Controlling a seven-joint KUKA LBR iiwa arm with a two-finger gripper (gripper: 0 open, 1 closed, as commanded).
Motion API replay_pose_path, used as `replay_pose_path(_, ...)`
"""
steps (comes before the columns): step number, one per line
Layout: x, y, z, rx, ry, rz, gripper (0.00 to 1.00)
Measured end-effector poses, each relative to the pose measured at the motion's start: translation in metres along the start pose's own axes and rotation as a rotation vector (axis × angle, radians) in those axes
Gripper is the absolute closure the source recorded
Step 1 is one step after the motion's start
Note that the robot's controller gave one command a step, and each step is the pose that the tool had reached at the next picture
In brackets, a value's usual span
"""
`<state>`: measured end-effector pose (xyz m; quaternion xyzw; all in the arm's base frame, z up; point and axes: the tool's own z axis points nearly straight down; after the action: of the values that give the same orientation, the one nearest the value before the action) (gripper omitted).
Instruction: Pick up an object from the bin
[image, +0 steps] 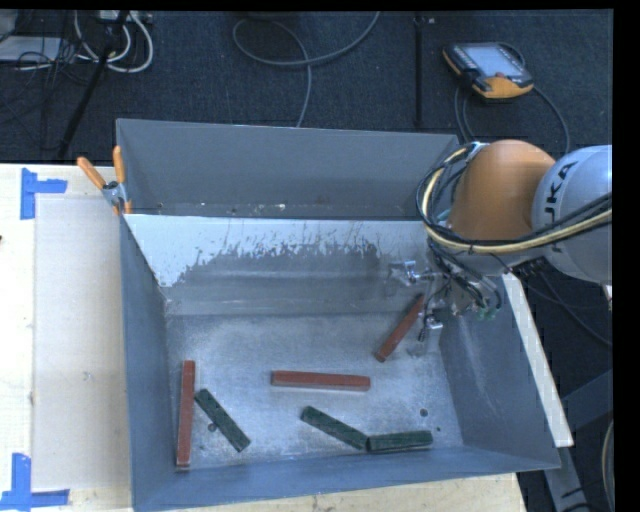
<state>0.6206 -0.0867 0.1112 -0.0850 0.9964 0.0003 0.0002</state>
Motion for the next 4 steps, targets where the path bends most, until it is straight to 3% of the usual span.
replay_pose_path(1,-0.002,-0.002,0.02,0.0,-0.001,0.09,0.0)
replay_pose_path(2,0.002,-0.011,0.035,0.0,0.002,-0.201,0.0)
replay_pose_path(3,0.001,-0.015,0.04,-0.002,-0.002,-0.223,1.0)
replay_pose_path(4,0.001,-0.015,0.04,-0.002,-0.002,-0.223,1.0)
